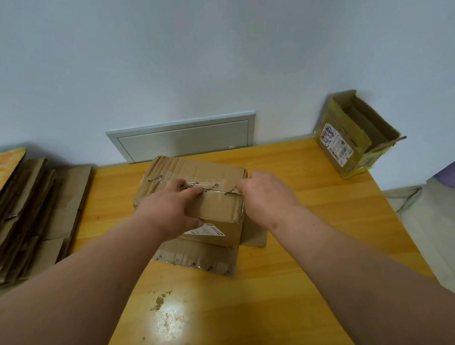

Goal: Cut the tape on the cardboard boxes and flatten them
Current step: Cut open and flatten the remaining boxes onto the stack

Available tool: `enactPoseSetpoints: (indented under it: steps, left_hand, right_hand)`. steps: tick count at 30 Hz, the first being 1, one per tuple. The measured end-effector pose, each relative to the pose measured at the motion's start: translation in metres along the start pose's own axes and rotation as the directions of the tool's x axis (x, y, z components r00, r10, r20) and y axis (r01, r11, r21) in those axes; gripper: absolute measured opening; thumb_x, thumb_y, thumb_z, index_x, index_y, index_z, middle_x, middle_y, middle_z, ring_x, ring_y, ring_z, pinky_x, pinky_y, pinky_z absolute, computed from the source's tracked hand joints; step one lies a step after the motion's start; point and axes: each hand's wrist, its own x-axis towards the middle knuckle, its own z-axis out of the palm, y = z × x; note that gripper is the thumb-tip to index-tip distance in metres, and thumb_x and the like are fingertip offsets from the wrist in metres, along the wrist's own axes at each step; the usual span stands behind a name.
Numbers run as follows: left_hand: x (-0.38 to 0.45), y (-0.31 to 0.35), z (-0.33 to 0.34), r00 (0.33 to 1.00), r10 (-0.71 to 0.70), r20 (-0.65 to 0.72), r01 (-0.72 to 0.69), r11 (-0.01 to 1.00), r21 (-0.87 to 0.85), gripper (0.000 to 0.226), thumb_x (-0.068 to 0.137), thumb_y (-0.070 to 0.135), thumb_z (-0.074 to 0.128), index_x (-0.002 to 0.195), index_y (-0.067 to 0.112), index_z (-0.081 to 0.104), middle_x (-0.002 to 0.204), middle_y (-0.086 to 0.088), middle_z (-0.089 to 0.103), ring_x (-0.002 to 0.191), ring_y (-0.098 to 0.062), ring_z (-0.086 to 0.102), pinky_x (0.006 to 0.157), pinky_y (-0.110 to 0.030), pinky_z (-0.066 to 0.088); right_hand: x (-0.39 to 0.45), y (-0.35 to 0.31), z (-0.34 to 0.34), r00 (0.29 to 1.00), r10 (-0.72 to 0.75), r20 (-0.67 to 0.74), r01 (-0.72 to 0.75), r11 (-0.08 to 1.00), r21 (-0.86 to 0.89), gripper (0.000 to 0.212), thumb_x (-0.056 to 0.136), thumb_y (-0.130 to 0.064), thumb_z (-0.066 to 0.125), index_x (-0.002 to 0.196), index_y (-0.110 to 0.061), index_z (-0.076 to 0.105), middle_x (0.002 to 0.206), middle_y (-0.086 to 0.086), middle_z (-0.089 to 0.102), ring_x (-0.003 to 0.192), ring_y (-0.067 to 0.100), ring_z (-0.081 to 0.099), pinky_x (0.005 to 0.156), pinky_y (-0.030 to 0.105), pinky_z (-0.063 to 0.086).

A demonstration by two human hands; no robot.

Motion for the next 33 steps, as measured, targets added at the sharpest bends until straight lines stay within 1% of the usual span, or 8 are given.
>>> enactPoseSetpoints:
  steps: [6, 11, 13, 17, 23, 26, 29, 33]
  left_hand:
    - [0.0, 0.003, 0.006, 1.0, -0.015, -0.022, 0.015, 1.0, 0.015, 0.084, 0.076, 0.072, 0.062, 0.147, 0.054, 0.02, 0.149, 0.006, 0.014, 0.129, -0.024, 0.044, 0.097, -0.04, 0.046]
    - [0.002, 0.003, 0.01, 0.999, 0.004, -0.047, -0.003, 1.0, 0.019, 0.083, 0.076, 0.075, 0.061, 0.146, 0.054, 0.022, 0.137, 0.005, 0.028, 0.125, -0.022, 0.045, 0.099, -0.039, 0.046]
    - [0.003, 0.001, 0.012, 0.998, 0.011, -0.06, -0.009, 0.999, 0.03, 0.082, 0.076, 0.075, 0.06, 0.146, 0.054, 0.022, 0.138, 0.005, 0.029, 0.127, -0.021, 0.043, 0.098, -0.038, 0.044]
    - [0.004, 0.001, 0.015, 0.998, 0.006, -0.061, -0.004, 1.0, 0.025, 0.081, 0.077, 0.075, 0.059, 0.146, 0.055, 0.022, 0.143, 0.006, 0.026, 0.132, -0.021, 0.038, 0.101, -0.04, 0.042]
    - [0.003, 0.003, 0.017, 0.998, -0.012, -0.066, 0.015, 0.999, 0.049, 0.079, 0.079, 0.077, 0.054, 0.147, 0.055, 0.021, 0.148, 0.007, 0.024, 0.136, -0.019, 0.035, 0.106, -0.043, 0.035]
    - [0.001, 0.003, 0.018, 0.998, -0.024, -0.063, 0.027, 0.998, 0.056, 0.079, 0.078, 0.079, 0.052, 0.146, 0.056, 0.02, 0.149, 0.007, 0.023, 0.138, -0.02, 0.033, 0.111, -0.049, 0.027]
    - [0.001, 0.002, 0.018, 0.997, -0.031, -0.064, 0.035, 0.997, 0.072, 0.081, 0.075, 0.086, 0.045, 0.146, 0.057, 0.019, 0.149, 0.007, 0.024, 0.14, -0.021, 0.03, 0.114, -0.054, 0.016]
    - [-0.002, 0.007, 0.012, 0.996, -0.027, -0.089, 0.031, 0.999, 0.036, 0.09, 0.066, 0.097, 0.013, 0.145, 0.055, 0.026, 0.145, 0.008, 0.03, 0.14, -0.02, 0.031, 0.115, -0.054, 0.012]
  right_hand:
    - [-0.01, 0.007, -0.004, 1.0, 0.012, -0.018, -0.012, 1.0, -0.006, 0.033, 0.086, 0.001, 0.043, 0.104, -0.015, 0.065, 0.088, 0.006, 0.041, 0.106, 0.033, 0.05, 0.068, 0.033, 0.035]
    - [-0.017, 0.015, -0.002, 0.999, 0.04, -0.022, -0.04, 0.999, 0.003, 0.038, 0.085, 0.0, 0.041, 0.109, -0.016, 0.065, 0.082, 0.001, 0.034, 0.105, 0.032, 0.048, 0.067, 0.034, 0.035]
    - [-0.021, 0.017, -0.001, 0.998, 0.047, -0.037, -0.047, 0.999, 0.003, 0.038, 0.085, 0.0, 0.042, 0.112, -0.017, 0.065, 0.08, 0.0, 0.032, 0.104, 0.031, 0.047, 0.066, 0.034, 0.035]
    - [-0.023, 0.018, 0.002, 0.996, 0.067, -0.057, -0.066, 0.998, 0.014, 0.038, 0.086, -0.002, 0.046, 0.115, -0.018, 0.065, 0.096, 0.008, 0.049, 0.107, 0.031, 0.047, 0.067, 0.034, 0.036]
    - [-0.034, 0.03, 0.007, 0.986, 0.087, -0.14, -0.087, 0.996, 0.01, 0.033, 0.09, -0.001, 0.048, 0.111, -0.018, 0.067, 0.091, 0.002, 0.042, 0.104, 0.027, 0.045, 0.064, 0.032, 0.032]
    - [-0.039, 0.04, 0.01, 0.985, 0.126, -0.122, -0.127, 0.992, 0.0, 0.036, 0.088, 0.001, 0.048, 0.114, -0.017, 0.067, 0.097, 0.005, 0.049, 0.105, 0.028, 0.046, 0.065, 0.033, 0.033]
    - [-0.048, 0.062, 0.02, 0.948, 0.299, -0.108, -0.284, 0.95, 0.133, 0.039, 0.09, -0.003, 0.048, 0.119, -0.021, 0.067, 0.106, 0.007, 0.056, 0.106, 0.029, 0.052, 0.068, 0.032, 0.039]
    - [-0.048, 0.079, 0.044, 0.877, 0.477, 0.06, -0.458, 0.789, 0.409, 0.035, 0.097, -0.018, 0.055, 0.131, -0.022, 0.06, 0.096, 0.003, 0.066, 0.075, 0.022, 0.06, 0.057, 0.03, 0.045]
